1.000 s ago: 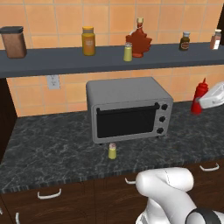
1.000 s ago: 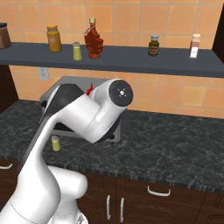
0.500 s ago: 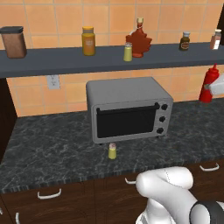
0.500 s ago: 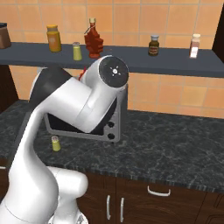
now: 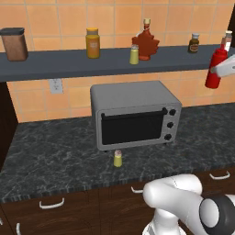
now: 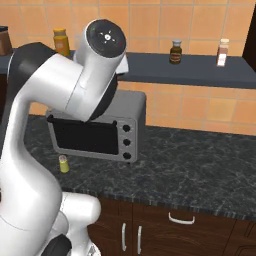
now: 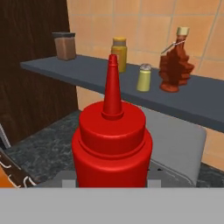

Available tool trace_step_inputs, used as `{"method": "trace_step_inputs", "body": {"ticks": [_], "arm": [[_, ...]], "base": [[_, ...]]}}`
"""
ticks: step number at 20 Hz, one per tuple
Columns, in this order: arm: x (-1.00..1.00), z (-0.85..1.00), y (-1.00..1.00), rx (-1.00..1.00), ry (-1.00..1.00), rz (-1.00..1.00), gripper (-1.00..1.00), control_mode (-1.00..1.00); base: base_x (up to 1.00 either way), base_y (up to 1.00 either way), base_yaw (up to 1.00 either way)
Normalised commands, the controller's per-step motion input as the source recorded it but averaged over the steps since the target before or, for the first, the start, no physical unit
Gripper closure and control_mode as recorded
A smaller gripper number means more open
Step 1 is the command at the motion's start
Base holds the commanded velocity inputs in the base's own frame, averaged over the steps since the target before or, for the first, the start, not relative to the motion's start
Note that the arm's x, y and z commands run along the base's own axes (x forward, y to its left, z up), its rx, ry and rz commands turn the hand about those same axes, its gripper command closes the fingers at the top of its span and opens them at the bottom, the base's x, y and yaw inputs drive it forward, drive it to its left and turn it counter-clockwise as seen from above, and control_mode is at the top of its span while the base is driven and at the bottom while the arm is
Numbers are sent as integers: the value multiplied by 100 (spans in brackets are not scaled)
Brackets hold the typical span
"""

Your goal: Put the shaker and condiment bottle from the counter next to their counterparts in the cabinet.

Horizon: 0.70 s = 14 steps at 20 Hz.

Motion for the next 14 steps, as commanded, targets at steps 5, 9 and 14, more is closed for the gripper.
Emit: {"method": "trace_step_inputs", "body": {"ticks": [5,9,14], "arm": [[20,51,0,0,0,-3,100,-100],[42,1,7,0,-3,-1,100,-100],[61,-4,0,3,-4,-2,100,-100]], "base": [[0,0,0],[0,0,0],[0,0,0]]}}
